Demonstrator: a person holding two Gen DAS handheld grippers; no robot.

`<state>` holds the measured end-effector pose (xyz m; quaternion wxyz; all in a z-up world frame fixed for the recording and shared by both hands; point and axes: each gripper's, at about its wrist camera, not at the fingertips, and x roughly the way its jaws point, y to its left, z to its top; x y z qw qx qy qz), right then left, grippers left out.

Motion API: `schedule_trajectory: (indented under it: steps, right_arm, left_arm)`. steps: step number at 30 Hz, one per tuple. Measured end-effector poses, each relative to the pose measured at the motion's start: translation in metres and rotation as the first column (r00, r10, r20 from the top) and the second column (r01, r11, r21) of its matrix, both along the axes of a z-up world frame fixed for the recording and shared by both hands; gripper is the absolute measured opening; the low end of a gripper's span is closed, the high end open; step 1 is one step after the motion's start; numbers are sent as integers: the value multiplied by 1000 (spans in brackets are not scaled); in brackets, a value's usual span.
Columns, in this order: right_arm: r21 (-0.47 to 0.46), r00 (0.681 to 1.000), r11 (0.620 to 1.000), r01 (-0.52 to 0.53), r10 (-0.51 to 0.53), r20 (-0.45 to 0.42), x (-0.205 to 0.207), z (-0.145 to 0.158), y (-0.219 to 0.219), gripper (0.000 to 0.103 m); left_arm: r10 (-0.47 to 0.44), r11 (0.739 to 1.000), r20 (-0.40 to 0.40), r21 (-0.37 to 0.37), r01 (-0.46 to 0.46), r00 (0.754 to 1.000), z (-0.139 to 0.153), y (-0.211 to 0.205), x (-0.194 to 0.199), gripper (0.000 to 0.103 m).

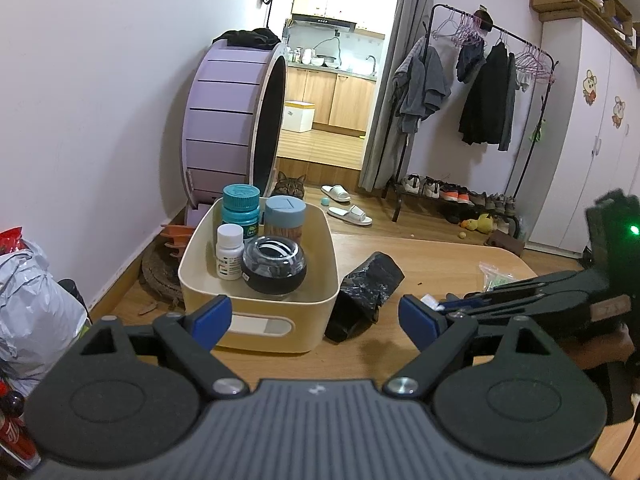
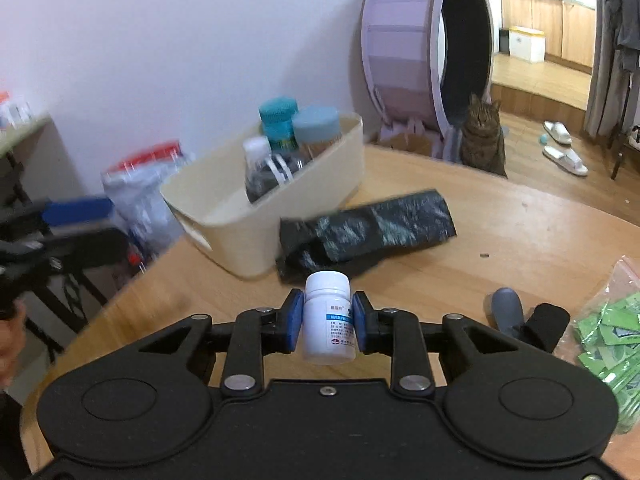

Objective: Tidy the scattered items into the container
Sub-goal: 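Carry the white pill bottle into the basket and open the right gripper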

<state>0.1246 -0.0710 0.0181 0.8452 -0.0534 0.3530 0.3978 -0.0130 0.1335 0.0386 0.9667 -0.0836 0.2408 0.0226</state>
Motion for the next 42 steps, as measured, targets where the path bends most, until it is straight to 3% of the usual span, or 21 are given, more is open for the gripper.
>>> schedule_trajectory:
  steps: [6,13,27,37,40,42]
  right_arm:
    - [106,998,993,47,-53,47,0,6,-11,27]
    - [156,994,987,-21,4,111,11,37,24,27]
    - [108,982,978,-181,174,69,53,35,138,28]
    - [94,980,977,-191,184,72,53,33,147,29]
    - [90,983,981,-174,167,81,53,37,133,33]
    - [79,984,984,-158,150,99,51,41,118,47]
  left_arm:
    - [15,1000,13,2,-15,1000,1,2,-2,90]
    - [102,995,25,7,-102,994,4,14,-5,90]
    - [227,974,-15,1,-227,974,2,46,-4,90]
    - [218,976,-20,-8,-218,976,0,48,-2,90]
    - [195,981,-15,-7,-196,981,0,44,-3,90]
    - [162,987,-18,-12,-162,987,0,39,-2,90]
